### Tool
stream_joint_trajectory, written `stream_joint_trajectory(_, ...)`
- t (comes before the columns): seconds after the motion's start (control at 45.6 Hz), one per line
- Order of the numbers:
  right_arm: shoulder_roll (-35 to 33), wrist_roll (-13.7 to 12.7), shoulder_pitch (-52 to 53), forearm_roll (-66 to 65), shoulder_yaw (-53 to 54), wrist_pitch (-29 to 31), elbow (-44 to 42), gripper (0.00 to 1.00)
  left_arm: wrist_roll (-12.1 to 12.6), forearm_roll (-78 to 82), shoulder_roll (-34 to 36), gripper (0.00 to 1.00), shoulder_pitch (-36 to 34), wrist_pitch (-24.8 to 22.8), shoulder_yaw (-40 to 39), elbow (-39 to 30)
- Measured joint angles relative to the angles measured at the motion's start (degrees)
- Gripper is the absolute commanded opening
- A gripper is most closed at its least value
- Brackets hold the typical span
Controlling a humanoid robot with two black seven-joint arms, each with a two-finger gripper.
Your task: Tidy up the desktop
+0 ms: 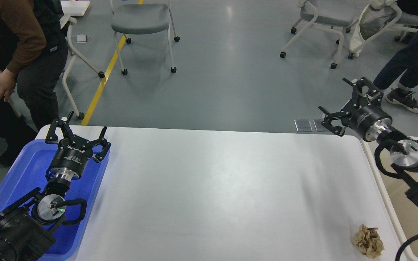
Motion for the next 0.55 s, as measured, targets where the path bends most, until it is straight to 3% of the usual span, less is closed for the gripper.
stream_joint_trajectory(0.548, 11.0, 0.3, -6.3, 0.3, 0.8, 3.2, 0.0, 1.00, 0.0, 0.0, 0.0, 1.00, 0.0, 0.0, 0.0, 0.0)
